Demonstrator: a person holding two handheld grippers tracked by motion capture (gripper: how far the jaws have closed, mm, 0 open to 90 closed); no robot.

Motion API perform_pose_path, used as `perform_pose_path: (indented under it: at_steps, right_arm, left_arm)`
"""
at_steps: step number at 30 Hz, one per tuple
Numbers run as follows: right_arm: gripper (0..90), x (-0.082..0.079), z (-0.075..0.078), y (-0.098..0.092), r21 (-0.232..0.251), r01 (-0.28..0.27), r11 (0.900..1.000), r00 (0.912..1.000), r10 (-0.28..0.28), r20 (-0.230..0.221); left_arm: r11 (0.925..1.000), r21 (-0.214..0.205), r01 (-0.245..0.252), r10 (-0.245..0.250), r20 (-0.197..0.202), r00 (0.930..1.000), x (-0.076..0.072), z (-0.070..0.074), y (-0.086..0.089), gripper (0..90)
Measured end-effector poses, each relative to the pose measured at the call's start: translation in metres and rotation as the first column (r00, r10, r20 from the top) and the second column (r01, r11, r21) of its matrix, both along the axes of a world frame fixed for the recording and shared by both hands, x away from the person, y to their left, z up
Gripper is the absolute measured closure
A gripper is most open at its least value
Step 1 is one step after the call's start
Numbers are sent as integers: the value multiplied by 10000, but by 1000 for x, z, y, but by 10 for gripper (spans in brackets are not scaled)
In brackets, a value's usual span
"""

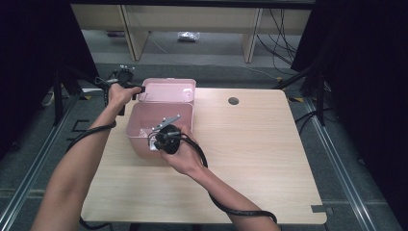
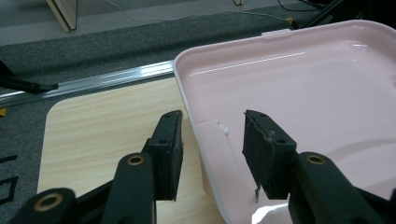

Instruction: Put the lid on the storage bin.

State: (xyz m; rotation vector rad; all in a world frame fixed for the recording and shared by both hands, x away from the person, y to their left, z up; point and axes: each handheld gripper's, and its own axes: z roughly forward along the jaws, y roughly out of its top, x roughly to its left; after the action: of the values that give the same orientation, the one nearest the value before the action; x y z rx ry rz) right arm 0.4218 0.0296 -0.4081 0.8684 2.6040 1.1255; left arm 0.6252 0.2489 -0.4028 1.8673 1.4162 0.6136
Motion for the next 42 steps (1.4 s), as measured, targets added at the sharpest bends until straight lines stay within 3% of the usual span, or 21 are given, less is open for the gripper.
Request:
perform_pose_path:
  at_steps: [3, 4, 5, 6, 11, 12, 14, 16, 29, 31, 33, 42]
  right_arm:
    - [900, 1, -2, 1, -65, 33, 10000, 10000, -33, -32]
    - [900, 2, -4, 1, -137, -22, 9999, 9999, 24, 141]
    - [900, 0, -3, 1, -229, 297, 9993, 9990, -304, -319]
    - [900, 0, -4, 2, -199, 375, 9991, 9984, -383, -407]
    - [900, 2, -7, 2, -322, 229, 9992, 9997, -231, -34]
    - [900, 0, -6, 4, -287, 341, 9990, 9991, -348, -225]
    - [900, 0, -6, 4, -335, 325, 9989, 9994, -329, -121]
    - [900, 3, -7, 4, -285, 46, 9996, 9997, -40, 225]
    - [900, 3, -7, 3, -264, 20, 9996, 9999, -17, 131]
    - [900, 3, -7, 3, -269, 28, 9996, 9999, -23, 159]
    - [900, 0, -7, 3, -321, 311, 9990, 9993, -317, -179]
    - [900, 0, -7, 3, -266, 255, 9993, 9996, -259, -143]
  left_arm:
    - [9999, 146, 1, -1, -18, 10000, 2, -3, 0, 570]
    - [9999, 131, -54, 55, -71, 10000, 2, -3, 1, 570]
    - [9999, 120, -52, 53, -20, 10000, 3, -4, 1, 572]
    - [9999, 140, -35, 35, -46, 10000, 3, -4, 1, 573]
    - [9999, 118, -76, 77, -46, 10000, 7, -3, 0, 577]
    - [9998, 181, -54, 56, -88, 9999, 8, -3, 0, 578]
    - [9998, 187, -117, 121, -169, 9998, 11, -4, 1, 580]
    - [9996, 240, -178, 185, -305, 9994, 13, -5, 2, 584]
    - [9979, -166, -623, 617, -355, 9975, 22, -7, 7, 599]
    - [9974, -173, -695, 689, -321, 9971, 23, -8, 8, 600]
    - [9973, -120, -720, 715, -357, 9968, 24, -7, 7, 601]
    - [9968, -127, -785, 778, -462, 9959, 28, -9, 4, 604]
